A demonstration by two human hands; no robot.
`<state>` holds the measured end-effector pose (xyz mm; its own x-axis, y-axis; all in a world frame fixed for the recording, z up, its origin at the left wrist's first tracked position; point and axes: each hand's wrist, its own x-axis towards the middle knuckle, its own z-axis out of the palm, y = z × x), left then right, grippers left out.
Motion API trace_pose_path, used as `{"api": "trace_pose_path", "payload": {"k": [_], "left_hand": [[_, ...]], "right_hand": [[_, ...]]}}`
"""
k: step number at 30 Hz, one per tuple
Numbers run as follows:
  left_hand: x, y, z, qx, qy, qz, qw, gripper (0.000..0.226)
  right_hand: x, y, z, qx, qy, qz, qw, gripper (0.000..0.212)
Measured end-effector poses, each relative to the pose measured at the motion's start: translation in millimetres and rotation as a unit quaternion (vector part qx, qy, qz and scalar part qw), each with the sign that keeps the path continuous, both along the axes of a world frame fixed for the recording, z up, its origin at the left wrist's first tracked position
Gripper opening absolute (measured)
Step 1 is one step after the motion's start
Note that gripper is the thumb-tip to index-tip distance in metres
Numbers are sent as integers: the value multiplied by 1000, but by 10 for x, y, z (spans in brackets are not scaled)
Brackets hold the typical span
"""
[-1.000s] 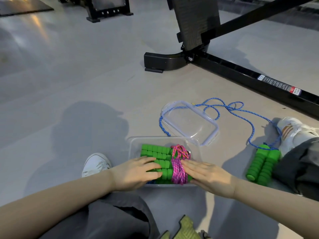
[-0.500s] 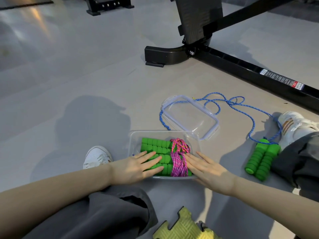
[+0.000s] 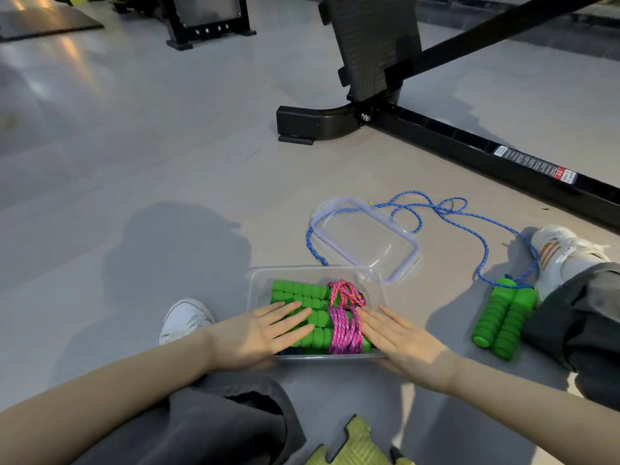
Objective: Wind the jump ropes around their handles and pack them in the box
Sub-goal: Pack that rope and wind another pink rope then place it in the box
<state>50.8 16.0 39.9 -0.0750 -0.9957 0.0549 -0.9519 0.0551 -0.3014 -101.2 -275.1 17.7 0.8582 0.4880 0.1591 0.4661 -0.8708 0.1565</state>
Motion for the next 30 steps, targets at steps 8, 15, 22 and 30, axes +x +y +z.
{"api": "trace_pose_path", "payload": {"k": [8, 15, 22, 30], "left_hand": [[-85, -11, -54, 4, 6, 26, 1000, 57], [-106, -23, -8, 15, -7, 5, 1000, 66], [-148, -111, 16, 38, 42, -18, 998, 62], [-129, -111, 81, 8, 19, -59, 998, 50]], "right_hand": [[-82, 93, -59, 22, -3, 16, 1000, 68], [-125, 52, -222, 45, -11, 24, 999, 76], [132, -279, -60, -33, -57, 60, 996, 45], [316, -538, 119, -150, -83, 70, 983, 52]]}}
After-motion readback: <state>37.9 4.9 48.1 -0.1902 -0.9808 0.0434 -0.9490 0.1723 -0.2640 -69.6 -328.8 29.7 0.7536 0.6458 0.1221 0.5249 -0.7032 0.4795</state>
